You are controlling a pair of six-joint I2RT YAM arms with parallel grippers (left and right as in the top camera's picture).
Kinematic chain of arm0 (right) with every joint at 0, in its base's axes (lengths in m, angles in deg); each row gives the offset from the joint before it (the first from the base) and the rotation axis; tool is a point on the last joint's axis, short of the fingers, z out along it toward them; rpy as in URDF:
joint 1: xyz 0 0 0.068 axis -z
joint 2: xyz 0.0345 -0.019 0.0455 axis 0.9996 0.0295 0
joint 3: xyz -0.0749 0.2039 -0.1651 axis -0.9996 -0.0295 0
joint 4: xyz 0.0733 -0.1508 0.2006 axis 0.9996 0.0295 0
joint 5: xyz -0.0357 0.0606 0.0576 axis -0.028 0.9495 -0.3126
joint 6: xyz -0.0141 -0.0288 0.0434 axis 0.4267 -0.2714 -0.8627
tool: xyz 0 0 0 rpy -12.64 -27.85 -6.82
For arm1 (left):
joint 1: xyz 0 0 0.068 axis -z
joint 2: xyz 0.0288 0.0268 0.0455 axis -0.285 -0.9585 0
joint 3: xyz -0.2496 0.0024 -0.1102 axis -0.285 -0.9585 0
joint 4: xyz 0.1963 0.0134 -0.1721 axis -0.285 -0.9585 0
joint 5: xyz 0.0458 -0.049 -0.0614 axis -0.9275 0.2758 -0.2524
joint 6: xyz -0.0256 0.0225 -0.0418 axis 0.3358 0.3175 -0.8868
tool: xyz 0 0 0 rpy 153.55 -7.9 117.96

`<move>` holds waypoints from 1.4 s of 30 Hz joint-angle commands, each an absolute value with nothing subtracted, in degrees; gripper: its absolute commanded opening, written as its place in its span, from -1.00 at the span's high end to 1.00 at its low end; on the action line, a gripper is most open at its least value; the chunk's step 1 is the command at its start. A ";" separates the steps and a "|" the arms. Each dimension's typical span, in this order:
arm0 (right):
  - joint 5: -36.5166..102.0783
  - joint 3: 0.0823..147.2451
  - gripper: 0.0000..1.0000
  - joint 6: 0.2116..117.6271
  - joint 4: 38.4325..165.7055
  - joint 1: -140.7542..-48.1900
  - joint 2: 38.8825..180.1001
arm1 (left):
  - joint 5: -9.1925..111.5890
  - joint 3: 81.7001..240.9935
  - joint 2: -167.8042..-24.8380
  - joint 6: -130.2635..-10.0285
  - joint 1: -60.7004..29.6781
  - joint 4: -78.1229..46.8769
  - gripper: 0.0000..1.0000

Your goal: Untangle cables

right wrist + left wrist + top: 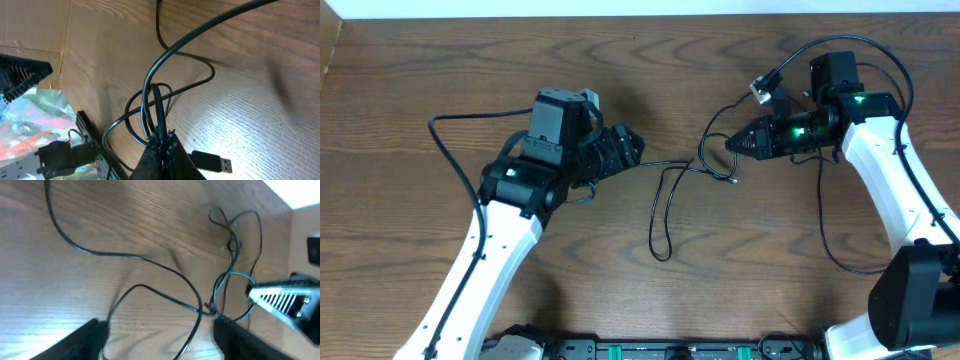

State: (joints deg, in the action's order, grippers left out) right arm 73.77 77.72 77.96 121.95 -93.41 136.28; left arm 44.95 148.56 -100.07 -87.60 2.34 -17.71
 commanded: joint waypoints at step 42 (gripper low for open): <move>80.46 77.76 0.98 80.21 122.23 -96.38 134.94 | 41.47 148.87 -115.02 -87.58 17.61 -1.45 0.78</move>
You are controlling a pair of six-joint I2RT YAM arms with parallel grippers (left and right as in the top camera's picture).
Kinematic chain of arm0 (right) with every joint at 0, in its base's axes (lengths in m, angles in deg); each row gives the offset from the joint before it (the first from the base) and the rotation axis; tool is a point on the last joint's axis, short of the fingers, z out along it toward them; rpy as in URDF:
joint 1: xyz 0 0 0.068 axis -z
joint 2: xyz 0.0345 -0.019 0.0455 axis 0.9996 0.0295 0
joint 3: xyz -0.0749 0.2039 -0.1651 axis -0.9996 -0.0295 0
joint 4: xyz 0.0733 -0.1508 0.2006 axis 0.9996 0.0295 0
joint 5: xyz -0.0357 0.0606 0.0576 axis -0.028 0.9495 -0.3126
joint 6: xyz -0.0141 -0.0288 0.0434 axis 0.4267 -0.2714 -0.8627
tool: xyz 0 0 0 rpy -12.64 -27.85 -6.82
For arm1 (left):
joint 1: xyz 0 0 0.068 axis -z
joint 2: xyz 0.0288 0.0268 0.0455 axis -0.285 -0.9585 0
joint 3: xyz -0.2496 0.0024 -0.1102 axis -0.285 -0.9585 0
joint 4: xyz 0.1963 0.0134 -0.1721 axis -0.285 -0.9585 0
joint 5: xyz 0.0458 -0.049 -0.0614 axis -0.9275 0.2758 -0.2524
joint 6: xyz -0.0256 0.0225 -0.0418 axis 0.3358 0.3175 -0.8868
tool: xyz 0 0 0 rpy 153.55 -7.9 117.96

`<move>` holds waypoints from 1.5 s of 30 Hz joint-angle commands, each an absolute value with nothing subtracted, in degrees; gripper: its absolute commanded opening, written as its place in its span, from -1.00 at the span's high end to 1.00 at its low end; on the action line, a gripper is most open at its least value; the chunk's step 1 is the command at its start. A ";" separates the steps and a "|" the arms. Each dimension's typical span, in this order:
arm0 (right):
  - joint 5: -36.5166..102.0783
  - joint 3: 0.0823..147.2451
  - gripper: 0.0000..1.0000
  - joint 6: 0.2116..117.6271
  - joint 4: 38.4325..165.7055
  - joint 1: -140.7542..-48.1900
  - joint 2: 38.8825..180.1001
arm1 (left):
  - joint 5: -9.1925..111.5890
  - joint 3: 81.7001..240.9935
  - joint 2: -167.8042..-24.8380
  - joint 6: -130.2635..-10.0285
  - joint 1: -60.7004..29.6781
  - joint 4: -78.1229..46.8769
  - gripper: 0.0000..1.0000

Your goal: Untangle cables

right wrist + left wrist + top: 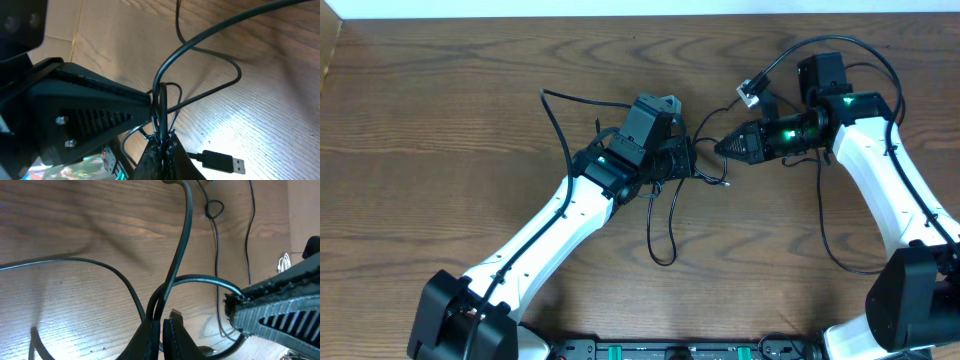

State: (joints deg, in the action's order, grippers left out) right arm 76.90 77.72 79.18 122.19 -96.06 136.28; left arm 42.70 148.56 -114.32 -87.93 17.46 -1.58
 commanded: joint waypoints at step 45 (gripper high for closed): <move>59.35 77.72 0.97 80.19 120.83 -96.52 134.94 | 79.61 148.87 -114.89 -84.23 11.86 6.07 0.85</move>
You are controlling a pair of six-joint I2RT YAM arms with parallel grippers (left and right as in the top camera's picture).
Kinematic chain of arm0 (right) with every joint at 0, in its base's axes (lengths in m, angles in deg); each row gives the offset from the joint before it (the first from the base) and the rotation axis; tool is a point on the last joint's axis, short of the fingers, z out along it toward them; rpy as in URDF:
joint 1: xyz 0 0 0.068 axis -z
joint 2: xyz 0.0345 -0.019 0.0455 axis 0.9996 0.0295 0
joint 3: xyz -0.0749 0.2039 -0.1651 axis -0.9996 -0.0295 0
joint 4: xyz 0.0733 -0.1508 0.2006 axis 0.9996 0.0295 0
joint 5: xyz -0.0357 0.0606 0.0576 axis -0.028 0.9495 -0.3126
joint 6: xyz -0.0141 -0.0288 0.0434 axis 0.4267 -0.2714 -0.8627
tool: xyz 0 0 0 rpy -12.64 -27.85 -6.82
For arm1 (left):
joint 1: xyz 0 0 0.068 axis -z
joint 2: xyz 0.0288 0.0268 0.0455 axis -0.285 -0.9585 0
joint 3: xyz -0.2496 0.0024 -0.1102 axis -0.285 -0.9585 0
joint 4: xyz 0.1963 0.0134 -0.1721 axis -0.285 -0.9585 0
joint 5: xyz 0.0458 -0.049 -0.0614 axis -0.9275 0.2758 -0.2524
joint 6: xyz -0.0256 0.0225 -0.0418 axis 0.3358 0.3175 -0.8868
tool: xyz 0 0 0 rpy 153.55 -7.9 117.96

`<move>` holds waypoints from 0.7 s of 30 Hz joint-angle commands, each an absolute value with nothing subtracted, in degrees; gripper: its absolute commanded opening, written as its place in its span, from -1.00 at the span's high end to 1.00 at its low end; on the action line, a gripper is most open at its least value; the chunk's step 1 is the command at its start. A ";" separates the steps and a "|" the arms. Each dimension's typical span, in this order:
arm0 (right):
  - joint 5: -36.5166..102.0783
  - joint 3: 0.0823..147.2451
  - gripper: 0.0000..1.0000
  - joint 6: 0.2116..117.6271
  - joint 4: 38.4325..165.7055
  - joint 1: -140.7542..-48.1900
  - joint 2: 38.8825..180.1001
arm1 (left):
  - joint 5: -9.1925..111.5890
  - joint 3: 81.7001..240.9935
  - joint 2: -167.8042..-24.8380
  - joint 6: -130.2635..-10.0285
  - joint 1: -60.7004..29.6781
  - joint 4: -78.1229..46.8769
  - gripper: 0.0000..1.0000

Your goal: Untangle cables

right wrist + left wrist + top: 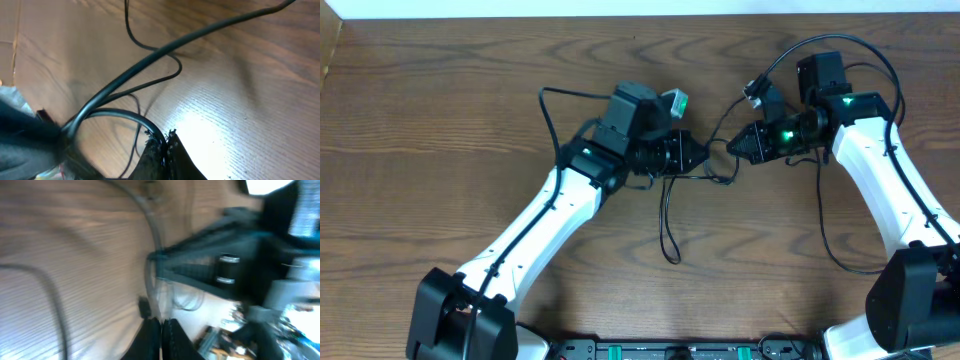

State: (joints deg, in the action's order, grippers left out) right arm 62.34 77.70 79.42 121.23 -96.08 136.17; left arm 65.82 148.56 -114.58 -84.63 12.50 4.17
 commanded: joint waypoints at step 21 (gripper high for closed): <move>57.75 77.65 0.97 76.73 119.61 -99.14 134.94 | 55.68 148.87 -114.91 -79.36 11.21 -6.21 -0.25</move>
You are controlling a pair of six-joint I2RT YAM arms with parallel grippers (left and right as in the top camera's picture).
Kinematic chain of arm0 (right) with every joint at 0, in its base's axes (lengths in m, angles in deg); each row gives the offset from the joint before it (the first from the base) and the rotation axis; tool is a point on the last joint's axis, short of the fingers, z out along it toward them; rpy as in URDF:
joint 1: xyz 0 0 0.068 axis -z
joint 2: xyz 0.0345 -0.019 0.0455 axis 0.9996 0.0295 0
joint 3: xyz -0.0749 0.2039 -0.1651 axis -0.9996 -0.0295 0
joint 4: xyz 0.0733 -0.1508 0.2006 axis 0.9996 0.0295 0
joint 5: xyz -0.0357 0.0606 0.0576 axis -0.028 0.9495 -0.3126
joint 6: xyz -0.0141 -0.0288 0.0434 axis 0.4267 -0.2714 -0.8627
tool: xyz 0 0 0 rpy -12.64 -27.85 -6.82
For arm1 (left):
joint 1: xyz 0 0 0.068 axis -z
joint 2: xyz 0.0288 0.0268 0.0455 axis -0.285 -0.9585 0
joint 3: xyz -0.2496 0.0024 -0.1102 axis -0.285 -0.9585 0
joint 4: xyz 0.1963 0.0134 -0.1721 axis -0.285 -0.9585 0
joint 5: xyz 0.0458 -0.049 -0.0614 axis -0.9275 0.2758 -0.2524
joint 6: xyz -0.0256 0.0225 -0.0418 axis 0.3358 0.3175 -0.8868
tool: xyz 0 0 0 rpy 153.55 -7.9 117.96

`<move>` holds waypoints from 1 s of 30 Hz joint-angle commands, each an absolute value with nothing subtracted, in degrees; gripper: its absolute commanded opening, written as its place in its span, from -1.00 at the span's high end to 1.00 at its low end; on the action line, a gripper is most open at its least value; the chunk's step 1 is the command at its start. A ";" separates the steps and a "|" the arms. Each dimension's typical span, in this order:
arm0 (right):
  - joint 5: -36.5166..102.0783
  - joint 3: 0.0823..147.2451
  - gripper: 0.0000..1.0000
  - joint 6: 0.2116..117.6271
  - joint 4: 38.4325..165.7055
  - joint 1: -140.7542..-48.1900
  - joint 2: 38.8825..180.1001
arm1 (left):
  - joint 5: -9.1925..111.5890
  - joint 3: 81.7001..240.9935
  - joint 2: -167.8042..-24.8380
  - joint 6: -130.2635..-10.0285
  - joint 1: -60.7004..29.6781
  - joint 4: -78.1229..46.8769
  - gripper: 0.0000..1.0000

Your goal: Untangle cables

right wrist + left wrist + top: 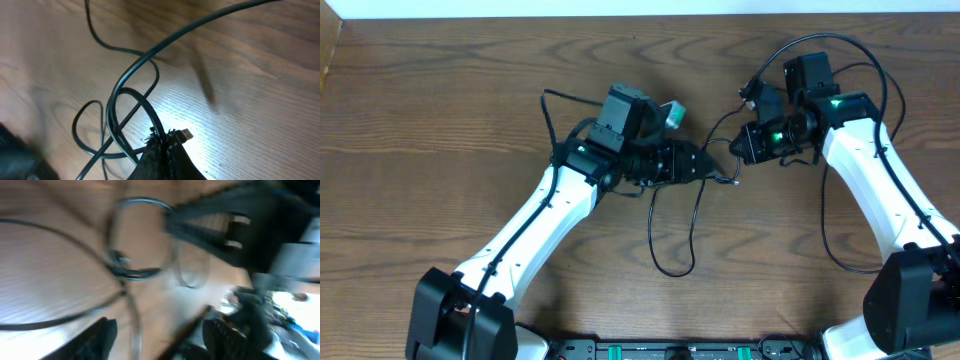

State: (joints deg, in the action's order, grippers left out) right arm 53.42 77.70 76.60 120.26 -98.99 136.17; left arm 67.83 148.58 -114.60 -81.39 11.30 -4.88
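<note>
A thin black cable (651, 232) lies knotted at the table's middle, with one long loop hanging toward the front edge. My right gripper (738, 148) is shut on a strand of it (131, 80); the pinch shows in the right wrist view (162, 148), next to a USB plug (185, 134). My left gripper (710, 165) sits just left of the right one, at the knot. Its fingers (102, 335) stand apart in the blurred left wrist view, with a cable loop (135, 255) ahead of them and nothing pinched.
The wooden table (440, 100) carries only the cable. More black cable arcs round the right arm (825, 240). A light connector (750, 88) sticks up near the right wrist. The two grippers are nearly touching.
My left gripper was shut on the cable and is now open. The long loop toward the front has widened and shifted slightly right. My right gripper still pinches its strand.
At first my left gripper was open, left of the tangle, while the right one held a strand. Then the left was shut on the cable beside the right gripper and stayed so. Now it has let go, and the knot looks looser.
</note>
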 commanded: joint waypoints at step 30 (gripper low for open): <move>48.07 77.54 0.97 76.80 118.32 -99.79 134.94 | 55.09 148.87 -118.87 -86.53 14.79 -0.68 0.84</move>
